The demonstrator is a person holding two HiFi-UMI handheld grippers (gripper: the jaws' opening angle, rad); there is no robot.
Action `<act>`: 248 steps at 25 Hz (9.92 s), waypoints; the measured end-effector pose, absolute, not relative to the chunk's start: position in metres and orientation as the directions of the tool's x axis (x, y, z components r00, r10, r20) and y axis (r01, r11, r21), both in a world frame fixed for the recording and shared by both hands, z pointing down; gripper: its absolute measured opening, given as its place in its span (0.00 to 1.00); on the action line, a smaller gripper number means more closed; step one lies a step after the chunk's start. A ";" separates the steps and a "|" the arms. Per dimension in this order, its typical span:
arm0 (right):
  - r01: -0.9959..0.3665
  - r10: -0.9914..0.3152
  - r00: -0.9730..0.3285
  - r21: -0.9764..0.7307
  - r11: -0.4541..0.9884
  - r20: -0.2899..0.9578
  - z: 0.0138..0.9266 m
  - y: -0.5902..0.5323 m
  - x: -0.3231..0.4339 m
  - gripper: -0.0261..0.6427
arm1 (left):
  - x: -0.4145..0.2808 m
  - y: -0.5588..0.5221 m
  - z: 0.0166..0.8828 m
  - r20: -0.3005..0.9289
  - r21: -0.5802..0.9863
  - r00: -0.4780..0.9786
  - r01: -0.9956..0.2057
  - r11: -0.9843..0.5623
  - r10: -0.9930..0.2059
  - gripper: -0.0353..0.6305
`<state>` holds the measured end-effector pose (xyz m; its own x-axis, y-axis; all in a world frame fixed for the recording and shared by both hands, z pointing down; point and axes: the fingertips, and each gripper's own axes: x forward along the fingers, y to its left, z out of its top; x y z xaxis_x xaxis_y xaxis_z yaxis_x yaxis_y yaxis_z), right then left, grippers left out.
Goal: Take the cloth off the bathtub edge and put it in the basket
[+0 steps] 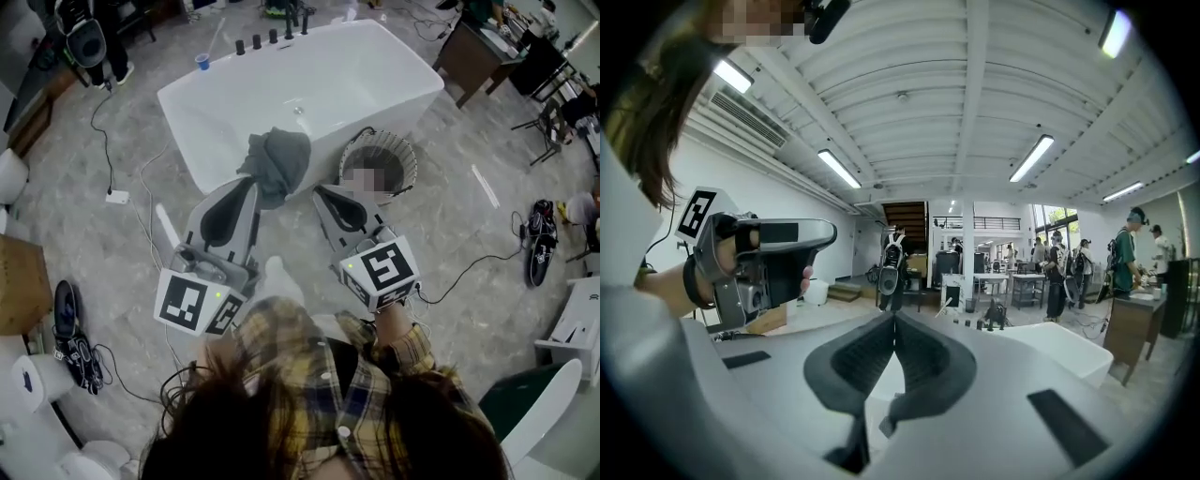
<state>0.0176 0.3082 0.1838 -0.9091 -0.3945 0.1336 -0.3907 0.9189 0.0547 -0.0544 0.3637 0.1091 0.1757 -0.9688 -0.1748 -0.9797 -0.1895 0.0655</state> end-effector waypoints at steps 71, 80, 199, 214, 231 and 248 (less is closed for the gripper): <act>0.091 0.148 -0.896 -0.152 0.984 0.419 0.324 -0.053 -0.201 0.06 | -0.258 0.023 0.272 0.246 0.129 -0.318 -0.925 0.356 -0.916 0.09; 0.057 0.112 -0.888 -0.135 0.989 0.446 0.363 -0.045 -0.213 0.06 | -0.260 0.046 0.323 0.327 0.158 -0.288 -0.922 0.353 -0.900 0.09; -0.524 -0.170 -0.765 -0.448 0.724 0.621 0.604 -0.131 -0.055 0.21 | -0.114 -0.049 0.634 0.707 0.443 0.369 -0.896 -0.030 -0.603 0.21; -0.724 -0.406 -0.673 -0.440 0.530 0.619 0.590 -0.205 0.113 0.21 | 0.039 -0.146 0.619 0.687 0.449 0.550 -0.835 -0.317 -0.475 0.21; -0.870 -0.548 -0.490 -0.414 0.267 0.678 0.617 -0.221 0.281 0.21 | 0.195 -0.186 0.649 0.672 0.508 0.694 -0.687 -0.520 -0.260 0.21; -0.874 -0.520 -0.474 -0.452 0.179 0.710 0.672 -0.226 0.298 0.21 | 0.210 -0.194 0.700 0.715 0.523 0.679 -0.677 -0.518 -0.165 0.21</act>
<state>0.2976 -0.2256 0.6719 -0.4742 -0.5201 0.7104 -0.8738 0.1795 -0.4519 0.2103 -0.1945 0.7000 0.6789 -0.1653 0.7154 -0.6769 -0.5183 0.5226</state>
